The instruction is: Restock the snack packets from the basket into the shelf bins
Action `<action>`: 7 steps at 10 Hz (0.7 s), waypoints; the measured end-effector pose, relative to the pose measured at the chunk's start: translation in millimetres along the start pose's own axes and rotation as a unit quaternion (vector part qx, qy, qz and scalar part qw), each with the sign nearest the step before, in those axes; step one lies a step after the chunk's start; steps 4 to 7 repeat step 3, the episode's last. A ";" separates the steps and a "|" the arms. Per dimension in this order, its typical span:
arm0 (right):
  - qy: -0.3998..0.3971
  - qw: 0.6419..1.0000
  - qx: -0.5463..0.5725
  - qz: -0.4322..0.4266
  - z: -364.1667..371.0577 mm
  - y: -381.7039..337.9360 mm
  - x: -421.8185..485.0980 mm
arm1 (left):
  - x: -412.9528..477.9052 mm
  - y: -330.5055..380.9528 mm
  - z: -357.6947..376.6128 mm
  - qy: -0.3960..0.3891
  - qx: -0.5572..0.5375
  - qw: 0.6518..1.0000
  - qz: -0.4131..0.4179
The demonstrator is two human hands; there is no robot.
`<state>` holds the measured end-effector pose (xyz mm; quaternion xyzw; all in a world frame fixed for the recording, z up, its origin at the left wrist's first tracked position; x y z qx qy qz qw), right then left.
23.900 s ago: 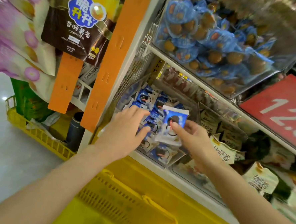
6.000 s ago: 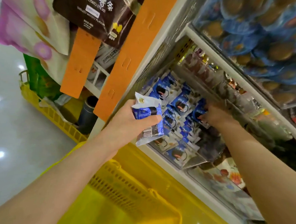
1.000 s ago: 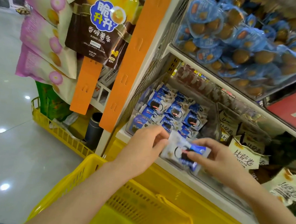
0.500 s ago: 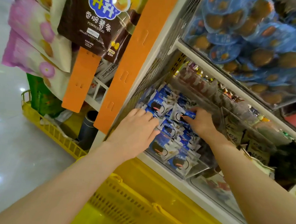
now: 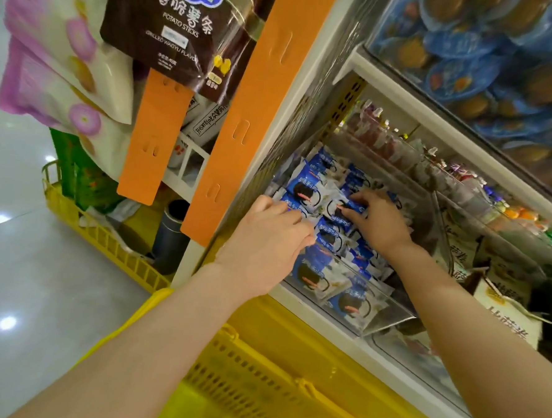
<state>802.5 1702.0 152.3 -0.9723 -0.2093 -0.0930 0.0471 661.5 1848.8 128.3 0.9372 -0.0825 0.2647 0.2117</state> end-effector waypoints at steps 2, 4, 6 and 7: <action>-0.025 0.999 -0.038 0.016 -0.9 -4.8 -9.3 | -0.2 -1.6 0.2 -0.024 0.002 1.000 -0.008; -0.025 0.999 -0.038 0.031 -5.0 -7.1 -15.1 | 3.4 -3.4 1.9 -0.058 -0.005 0.998 -0.023; -0.025 0.999 -0.038 0.031 -5.0 -7.1 -15.1 | 3.4 -3.4 1.9 -0.058 -0.005 0.998 -0.023; -0.025 0.999 -0.038 0.031 -5.0 -7.1 -15.1 | 3.4 -3.4 1.9 -0.058 -0.005 0.998 -0.023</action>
Point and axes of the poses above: each hand's wrist, its own x-axis towards the middle knuckle, its own z-axis out of the palm, y = z × x, the point moved 7 cm from there along x, towards the middle knuckle, and after that the axes turned 8 degrees about -z, right-handed, at the moved point
